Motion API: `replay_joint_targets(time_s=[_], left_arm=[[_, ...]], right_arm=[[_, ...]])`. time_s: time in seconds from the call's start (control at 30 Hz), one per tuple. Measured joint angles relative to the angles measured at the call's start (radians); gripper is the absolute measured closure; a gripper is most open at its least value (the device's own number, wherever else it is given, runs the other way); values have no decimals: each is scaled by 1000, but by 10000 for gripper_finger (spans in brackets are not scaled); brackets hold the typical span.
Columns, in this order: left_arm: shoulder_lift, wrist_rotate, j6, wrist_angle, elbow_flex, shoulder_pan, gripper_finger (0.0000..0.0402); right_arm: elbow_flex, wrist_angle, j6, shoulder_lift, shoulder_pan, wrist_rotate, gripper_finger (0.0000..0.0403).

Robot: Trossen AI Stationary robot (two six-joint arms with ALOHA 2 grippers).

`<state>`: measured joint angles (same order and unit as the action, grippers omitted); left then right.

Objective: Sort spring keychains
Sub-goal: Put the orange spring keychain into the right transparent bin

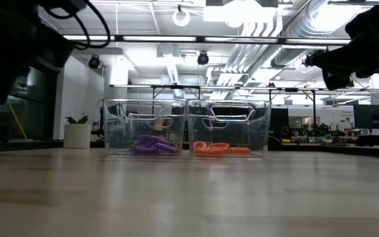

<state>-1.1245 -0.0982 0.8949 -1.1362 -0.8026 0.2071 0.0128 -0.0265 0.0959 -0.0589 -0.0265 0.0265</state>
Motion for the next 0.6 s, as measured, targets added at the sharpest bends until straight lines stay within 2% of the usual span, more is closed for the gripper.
replay_joint_targets(time_s=[0.27, 0.6], left_arm=[[-37, -23, 236, 119, 42, 196, 328], [-142, -20, 427, 210, 46, 311, 328]], right_arm=[[0, 0, 0, 0, 0, 0, 392], [0, 0, 0, -1, 0, 0, 392]])
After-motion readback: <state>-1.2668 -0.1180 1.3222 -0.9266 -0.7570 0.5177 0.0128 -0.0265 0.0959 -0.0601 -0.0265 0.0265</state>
